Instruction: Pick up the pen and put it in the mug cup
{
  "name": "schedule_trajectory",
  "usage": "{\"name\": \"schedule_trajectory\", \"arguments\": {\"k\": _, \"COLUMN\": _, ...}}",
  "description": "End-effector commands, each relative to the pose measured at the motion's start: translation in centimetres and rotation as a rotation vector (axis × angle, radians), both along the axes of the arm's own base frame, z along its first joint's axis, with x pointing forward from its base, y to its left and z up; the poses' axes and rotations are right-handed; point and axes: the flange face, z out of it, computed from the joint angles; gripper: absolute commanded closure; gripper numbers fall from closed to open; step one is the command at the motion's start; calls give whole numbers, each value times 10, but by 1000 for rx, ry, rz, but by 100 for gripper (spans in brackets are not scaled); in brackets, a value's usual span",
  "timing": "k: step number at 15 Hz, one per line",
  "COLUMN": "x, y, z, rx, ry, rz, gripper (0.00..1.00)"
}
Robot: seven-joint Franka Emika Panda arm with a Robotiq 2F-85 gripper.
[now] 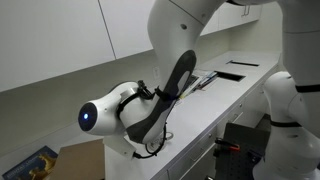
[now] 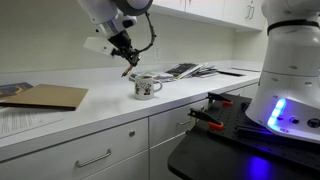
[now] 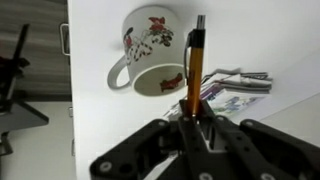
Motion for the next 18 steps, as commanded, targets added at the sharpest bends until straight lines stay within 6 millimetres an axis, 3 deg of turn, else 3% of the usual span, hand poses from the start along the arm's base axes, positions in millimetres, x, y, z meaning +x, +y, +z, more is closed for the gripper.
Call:
{"name": "schedule_trajectory", "arguments": {"k": 1, "x": 10, "y": 0, "z": 20, "rx": -118, "ry": -15, "rz": -29, "gripper": 96}}
{"name": "schedule_trajectory", "arguments": {"k": 6, "x": -1, "y": 7, "z": 4, "rx": -270, "ry": 37, "rz": -13, "gripper": 96}}
{"name": "schedule_trajectory", "arguments": {"k": 18, "x": 12, "y": -20, "z": -19, "rx": -523, "ry": 75, "rz": -60, "gripper": 96}}
